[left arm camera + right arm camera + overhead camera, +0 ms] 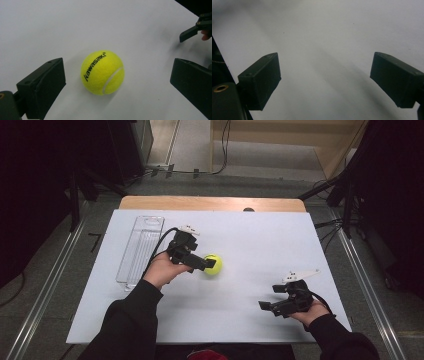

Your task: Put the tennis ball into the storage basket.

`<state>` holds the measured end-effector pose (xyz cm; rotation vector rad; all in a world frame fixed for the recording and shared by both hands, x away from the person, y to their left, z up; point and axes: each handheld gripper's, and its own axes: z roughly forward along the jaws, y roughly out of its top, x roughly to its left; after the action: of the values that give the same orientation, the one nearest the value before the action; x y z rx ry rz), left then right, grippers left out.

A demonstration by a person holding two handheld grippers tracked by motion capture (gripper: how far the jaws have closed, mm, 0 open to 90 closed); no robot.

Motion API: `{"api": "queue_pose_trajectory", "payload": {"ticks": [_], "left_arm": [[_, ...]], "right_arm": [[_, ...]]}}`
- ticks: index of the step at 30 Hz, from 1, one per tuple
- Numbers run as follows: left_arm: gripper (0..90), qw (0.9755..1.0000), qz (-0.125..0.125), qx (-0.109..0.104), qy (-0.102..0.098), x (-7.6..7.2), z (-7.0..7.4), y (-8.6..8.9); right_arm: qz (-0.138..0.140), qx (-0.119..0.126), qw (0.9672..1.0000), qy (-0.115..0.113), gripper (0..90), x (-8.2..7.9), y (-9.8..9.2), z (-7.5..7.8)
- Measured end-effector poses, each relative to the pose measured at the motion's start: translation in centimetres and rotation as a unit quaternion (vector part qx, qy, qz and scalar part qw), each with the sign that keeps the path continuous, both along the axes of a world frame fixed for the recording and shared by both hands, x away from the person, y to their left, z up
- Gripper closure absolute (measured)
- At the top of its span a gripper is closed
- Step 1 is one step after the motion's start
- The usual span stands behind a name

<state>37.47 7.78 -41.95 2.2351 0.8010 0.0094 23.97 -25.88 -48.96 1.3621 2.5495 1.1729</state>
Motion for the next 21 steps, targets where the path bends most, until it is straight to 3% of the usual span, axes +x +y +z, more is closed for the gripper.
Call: {"api": "queue_pose_trajectory", "payload": {"ticks": [14, 21], "left_arm": [[1.8, 1.0000, -0.005, 0.001, -0.001, 1.9, -0.2, -1.9], [1.8, 1.0000, 0.003, -0.009, 0.000, 2.3, -0.7, -2.7]], "right_arm": [[-0.002, 0.002, 1.0000, -0.003, 7.8, -0.1, -0.1, 0.1], [-0.009, 0.002, 1.0000, -0.001, 7.8, -0.2, -0.3, 0.0]]}}
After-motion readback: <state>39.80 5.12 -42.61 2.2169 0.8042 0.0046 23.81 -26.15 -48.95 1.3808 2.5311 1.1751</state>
